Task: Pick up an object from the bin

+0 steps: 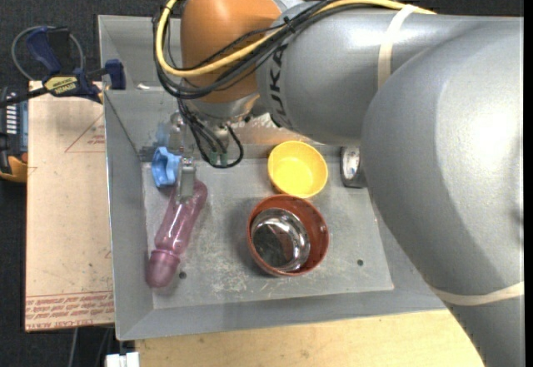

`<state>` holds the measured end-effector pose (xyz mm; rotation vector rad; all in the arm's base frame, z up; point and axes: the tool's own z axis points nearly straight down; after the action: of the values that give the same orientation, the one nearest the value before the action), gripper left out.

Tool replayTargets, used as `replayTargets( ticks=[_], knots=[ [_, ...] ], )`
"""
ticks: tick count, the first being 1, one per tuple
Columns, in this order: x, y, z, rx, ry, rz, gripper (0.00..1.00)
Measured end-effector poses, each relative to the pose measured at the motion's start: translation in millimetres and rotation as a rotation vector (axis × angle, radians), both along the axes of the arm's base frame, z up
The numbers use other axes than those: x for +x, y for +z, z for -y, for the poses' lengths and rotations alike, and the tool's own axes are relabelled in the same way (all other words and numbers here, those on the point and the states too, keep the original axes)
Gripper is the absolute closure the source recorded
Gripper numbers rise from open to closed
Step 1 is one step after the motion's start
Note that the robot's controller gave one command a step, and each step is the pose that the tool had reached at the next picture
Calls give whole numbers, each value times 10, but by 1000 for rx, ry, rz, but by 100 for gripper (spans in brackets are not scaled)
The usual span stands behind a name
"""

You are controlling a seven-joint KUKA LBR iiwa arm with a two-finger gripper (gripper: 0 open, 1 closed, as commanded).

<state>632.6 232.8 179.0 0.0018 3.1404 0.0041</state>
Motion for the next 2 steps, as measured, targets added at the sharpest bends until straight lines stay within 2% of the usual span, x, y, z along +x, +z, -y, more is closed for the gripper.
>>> replayTargets(
  ticks=[1,2],
  knots=[
    [-63,1168,151,-1,29,0,0],
    [-73,1464,304,3,36,5,0]
  ],
)
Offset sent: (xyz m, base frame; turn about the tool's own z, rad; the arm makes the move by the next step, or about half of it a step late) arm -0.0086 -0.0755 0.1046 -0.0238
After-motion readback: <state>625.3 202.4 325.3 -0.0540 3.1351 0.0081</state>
